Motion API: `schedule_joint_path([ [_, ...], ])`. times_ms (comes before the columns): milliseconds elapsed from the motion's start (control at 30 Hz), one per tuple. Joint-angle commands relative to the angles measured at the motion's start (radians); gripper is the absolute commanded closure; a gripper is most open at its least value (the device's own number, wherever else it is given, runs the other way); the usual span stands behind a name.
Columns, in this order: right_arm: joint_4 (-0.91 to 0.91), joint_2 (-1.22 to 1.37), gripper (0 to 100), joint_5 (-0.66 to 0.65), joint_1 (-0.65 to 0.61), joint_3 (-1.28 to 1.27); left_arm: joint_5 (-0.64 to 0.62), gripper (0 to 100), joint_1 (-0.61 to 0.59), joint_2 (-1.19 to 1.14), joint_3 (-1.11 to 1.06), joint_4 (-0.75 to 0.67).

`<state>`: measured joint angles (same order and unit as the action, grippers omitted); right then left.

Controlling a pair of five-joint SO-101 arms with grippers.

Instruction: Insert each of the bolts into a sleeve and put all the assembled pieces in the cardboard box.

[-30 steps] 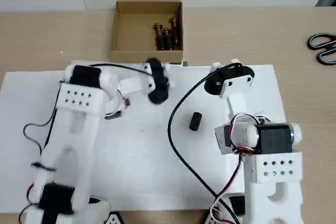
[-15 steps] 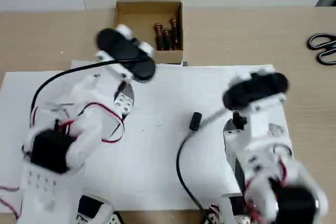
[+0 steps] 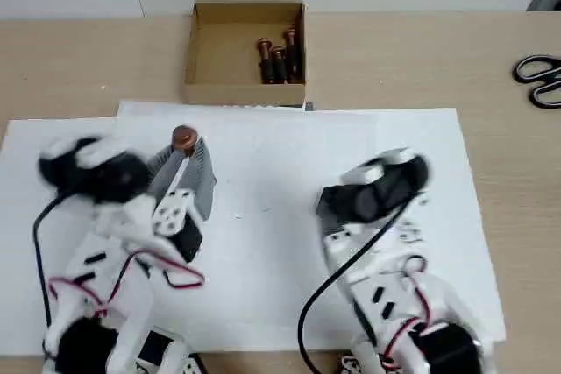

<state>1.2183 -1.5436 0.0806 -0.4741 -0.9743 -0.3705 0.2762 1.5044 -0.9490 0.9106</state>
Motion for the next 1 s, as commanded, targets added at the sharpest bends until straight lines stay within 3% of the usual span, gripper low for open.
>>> schedule_joint_path([
  [0, -0.09, -0.077, 99.5, 0.014, -0.101, -0.107, -0.063, 99, 0.002, 0.124, -0.065, -0.044],
  [167, -0.099, -0.173, 99.5, 0.009, -0.245, -0.212, -0.071, 99, 0.002, 0.221, -0.153, -0.044],
  [367, -0.104, -0.254, 99.5, 0.006, -0.326, -0.302, -0.264, 99, 0.003, 0.239, -0.174, -0.044],
  [533, -0.114, -0.262, 99.5, 0.005, -0.387, -0.322, -0.285, 99, 0.009, 0.242, -0.194, -0.044],
  [733, -0.217, -0.262, 99.5, -0.049, -0.392, -0.379, -0.285, 99, 0.149, 0.244, -0.194, 0.011],
  [967, -0.274, -0.26, 99.5, -0.074, -0.387, -0.394, -0.284, 99, 0.158, 0.244, -0.193, 0.063],
])
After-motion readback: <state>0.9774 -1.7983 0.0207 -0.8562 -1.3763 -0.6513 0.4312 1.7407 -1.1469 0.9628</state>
